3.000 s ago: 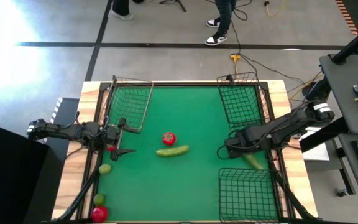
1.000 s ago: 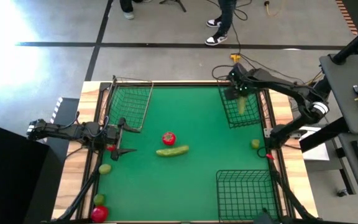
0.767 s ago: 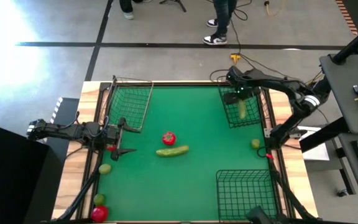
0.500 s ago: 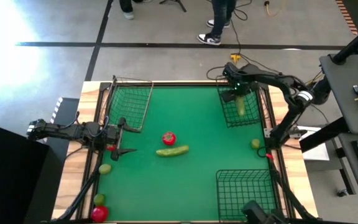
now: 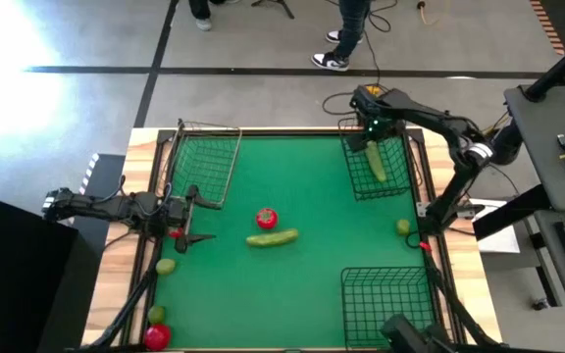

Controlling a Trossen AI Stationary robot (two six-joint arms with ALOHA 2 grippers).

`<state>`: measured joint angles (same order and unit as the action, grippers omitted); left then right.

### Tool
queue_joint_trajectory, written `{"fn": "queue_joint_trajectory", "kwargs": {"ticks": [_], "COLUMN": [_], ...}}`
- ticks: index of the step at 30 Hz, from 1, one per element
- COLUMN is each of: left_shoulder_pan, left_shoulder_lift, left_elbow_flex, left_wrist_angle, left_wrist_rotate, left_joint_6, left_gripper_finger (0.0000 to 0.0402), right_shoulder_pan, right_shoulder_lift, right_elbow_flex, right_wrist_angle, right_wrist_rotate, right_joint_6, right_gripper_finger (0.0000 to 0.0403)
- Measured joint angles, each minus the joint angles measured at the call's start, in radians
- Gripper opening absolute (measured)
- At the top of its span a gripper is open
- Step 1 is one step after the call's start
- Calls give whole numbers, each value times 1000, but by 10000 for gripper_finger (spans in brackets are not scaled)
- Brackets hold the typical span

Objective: Sort produce into baskets
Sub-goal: Put the top right lime into the bottom right wire basket

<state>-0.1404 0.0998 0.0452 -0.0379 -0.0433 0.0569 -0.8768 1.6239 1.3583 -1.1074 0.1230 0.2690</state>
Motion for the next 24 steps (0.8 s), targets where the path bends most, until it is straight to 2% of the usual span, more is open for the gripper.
{"fn": "queue_joint_trajectory", "kwargs": {"ticks": [4, 7, 14, 20, 24], "left_shoulder_pan": [0, 0, 0, 0, 0], "left_shoulder_lift": [0, 0, 0, 0, 0], "left_elbow_flex": [0, 0, 0, 0, 0], "left_wrist_angle": [12, 15, 21, 106, 173], "left_wrist_rotate": [-22, -27, -27, -27, -27], "left_joint_6": [0, 0, -4, -241, -417], "left_gripper_finger": [366, 366, 366, 366, 366], "right_shoulder_pan": [53, 140, 489, 799, 929], "right_shoulder_lift": [-111, -217, -423, -479, -455], "right_elbow_flex": [34, 37, 20, 17, -13], "right_wrist_angle": [-39, -67, -152, -256, -304], "right_wrist_rotate": [0, 0, -3, 4, 5], "right_joint_6": [37, 99, 411, 768, 926], "right_gripper_finger": [310, 310, 300, 299, 298]}}
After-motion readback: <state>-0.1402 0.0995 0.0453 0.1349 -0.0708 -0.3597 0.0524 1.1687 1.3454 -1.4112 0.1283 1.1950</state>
